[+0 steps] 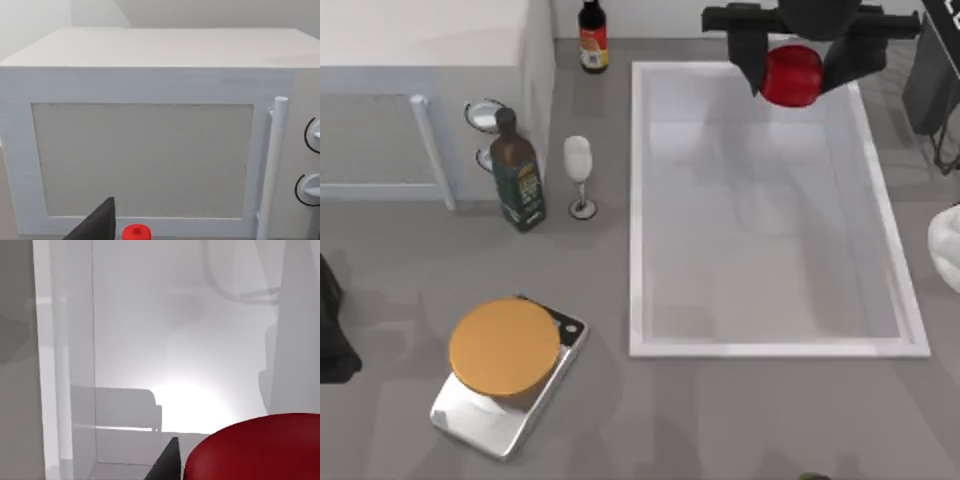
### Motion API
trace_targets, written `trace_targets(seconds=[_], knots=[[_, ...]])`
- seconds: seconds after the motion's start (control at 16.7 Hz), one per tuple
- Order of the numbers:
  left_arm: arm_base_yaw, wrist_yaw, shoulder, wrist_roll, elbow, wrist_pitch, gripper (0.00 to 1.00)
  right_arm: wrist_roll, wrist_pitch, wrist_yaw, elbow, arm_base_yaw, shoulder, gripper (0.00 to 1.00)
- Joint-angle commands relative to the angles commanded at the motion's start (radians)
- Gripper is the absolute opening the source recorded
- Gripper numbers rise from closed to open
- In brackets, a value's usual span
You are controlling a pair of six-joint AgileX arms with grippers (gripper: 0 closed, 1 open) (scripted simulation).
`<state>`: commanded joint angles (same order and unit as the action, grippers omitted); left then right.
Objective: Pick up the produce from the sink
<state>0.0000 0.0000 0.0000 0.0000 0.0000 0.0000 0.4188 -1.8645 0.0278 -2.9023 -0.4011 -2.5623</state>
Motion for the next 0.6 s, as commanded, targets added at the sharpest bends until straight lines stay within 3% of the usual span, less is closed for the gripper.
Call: trace_targets(seconds=[0.12, 0.18, 0.24, 0.6], knots=[[0.0, 0.0, 0.0, 0.0, 0.0, 0.0, 1.0, 0.0, 0.0, 0.0, 0.0, 0.0, 0.0, 0.0], [0.0, 0.0, 0.0, 0.0, 0.0, 0.0, 1.0, 0.002, 0.039, -0.006, -0.196, -0.009, -0.089, 0.0], [0.0, 0.0, 0.0, 0.0, 0.0, 0.0, 1.0, 0.002, 0.04, -0.006, -0.195, -0.009, -0.089, 0.0], [0.0, 0.0, 0.0, 0.0, 0.0, 0.0, 1.0, -0.062, 0.106, -0.009, 0.029, 0.055, 0.055, 0.0]])
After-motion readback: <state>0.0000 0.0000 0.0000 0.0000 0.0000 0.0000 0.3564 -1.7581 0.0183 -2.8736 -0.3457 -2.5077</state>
